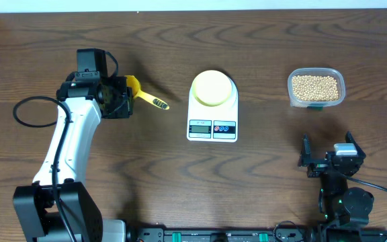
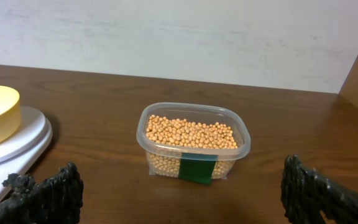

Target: Scoop item into bowl and weigh 50g on scale

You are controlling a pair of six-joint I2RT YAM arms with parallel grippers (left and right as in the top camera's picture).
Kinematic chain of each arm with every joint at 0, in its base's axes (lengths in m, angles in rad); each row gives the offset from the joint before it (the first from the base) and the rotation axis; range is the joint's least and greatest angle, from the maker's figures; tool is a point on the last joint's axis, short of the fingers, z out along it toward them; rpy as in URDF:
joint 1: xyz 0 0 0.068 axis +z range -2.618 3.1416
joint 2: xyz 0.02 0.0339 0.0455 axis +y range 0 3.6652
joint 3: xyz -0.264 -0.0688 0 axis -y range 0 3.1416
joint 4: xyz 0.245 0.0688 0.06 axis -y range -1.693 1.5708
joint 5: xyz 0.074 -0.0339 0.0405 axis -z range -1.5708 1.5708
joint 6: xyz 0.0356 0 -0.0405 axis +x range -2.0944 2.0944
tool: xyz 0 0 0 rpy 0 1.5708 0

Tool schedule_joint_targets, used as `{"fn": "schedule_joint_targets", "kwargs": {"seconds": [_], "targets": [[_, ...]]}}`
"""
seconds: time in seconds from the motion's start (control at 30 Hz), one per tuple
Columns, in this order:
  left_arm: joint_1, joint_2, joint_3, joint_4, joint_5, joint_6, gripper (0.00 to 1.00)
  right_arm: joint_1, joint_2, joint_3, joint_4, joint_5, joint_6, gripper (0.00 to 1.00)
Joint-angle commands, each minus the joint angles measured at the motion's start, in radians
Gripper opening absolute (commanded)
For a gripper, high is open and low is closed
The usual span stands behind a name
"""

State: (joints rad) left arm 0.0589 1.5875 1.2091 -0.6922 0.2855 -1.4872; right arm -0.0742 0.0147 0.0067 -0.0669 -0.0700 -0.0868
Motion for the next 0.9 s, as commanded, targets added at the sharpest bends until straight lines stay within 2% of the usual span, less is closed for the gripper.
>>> {"fn": "schedule_joint_targets", "kwargs": {"seconds": [0.0, 0.2, 0.47, 0.67, 0.87], "targets": [[0.003, -0.013, -0.005, -0.005, 0.018, -0.052, 0.07, 0.005, -0.008, -0.001, -0.004, 0.012, 0.011, 0.99], [0.003, -0.013, -0.005, -0.006, 0.057, -0.112, 0.08, 0.004, -0.008, -0.001, 0.003, 0.009, 0.016, 0.99], [0.003, -0.013, -0.005, -0.005, 0.126, -0.233, 0.08, 0.004, -0.007, 0.034, 0.050, 0.008, 0.283, 0.99], [0.003, -0.013, -0.005, 0.000, 0.177, -0.269, 0.08, 0.004, 0.065, 0.198, -0.087, 0.006, 0.297, 0.99], [0.003, -0.013, -0.005, 0.002, 0.179, -0.269, 0.08, 0.004, 0.285, 0.404, -0.206, -0.072, 0.307, 0.99]]}}
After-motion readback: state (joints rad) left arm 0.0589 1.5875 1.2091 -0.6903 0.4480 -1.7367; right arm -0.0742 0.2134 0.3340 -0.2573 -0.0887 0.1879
